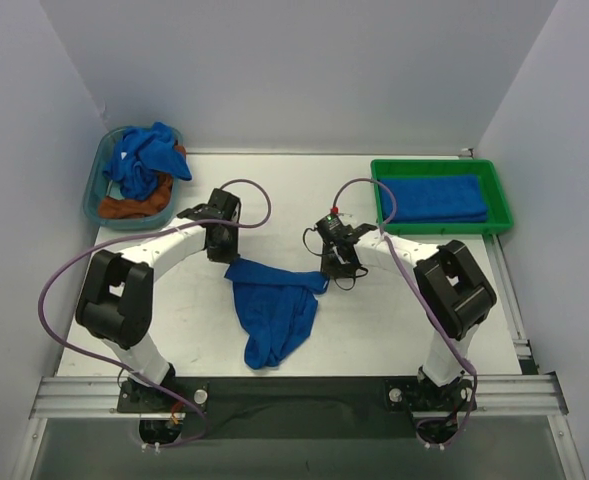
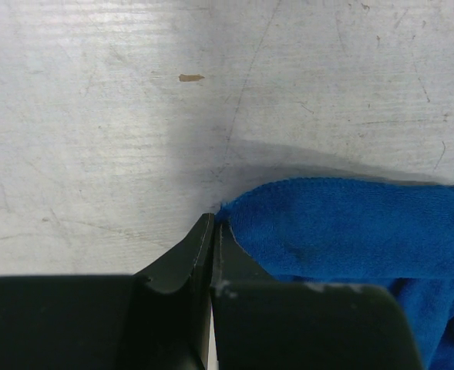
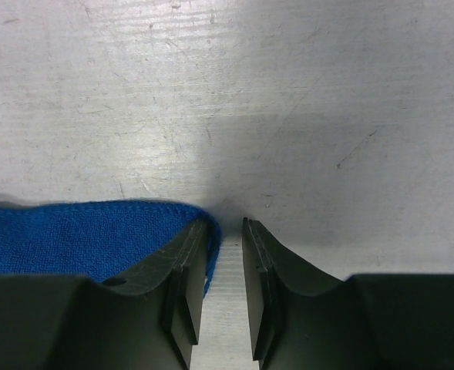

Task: Fold and stack the towels
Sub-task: Flatten out the crumpled towel

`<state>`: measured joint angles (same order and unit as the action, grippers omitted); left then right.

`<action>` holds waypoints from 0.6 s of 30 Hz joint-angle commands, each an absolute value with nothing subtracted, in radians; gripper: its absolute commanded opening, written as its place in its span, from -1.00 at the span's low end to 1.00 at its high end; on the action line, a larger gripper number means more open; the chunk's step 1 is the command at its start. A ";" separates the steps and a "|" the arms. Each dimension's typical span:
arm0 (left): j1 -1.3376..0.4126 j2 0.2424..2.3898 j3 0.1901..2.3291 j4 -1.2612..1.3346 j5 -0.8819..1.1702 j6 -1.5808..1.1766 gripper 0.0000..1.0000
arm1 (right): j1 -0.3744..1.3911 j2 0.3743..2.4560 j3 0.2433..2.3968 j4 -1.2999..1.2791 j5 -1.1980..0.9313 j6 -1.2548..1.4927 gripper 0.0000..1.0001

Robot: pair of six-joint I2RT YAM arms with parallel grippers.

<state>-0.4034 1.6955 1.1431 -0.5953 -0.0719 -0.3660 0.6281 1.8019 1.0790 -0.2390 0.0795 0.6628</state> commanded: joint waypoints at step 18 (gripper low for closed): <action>-0.370 1.566 1.154 -0.577 -0.095 -0.328 -1.00 | 0.595 1.746 1.147 -0.227 -0.046 0.577 -1.00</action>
<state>-0.3759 1.6543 1.1427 -0.6018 -0.0994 -0.3531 0.6113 1.8076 1.0866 -0.2157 -0.0040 0.6357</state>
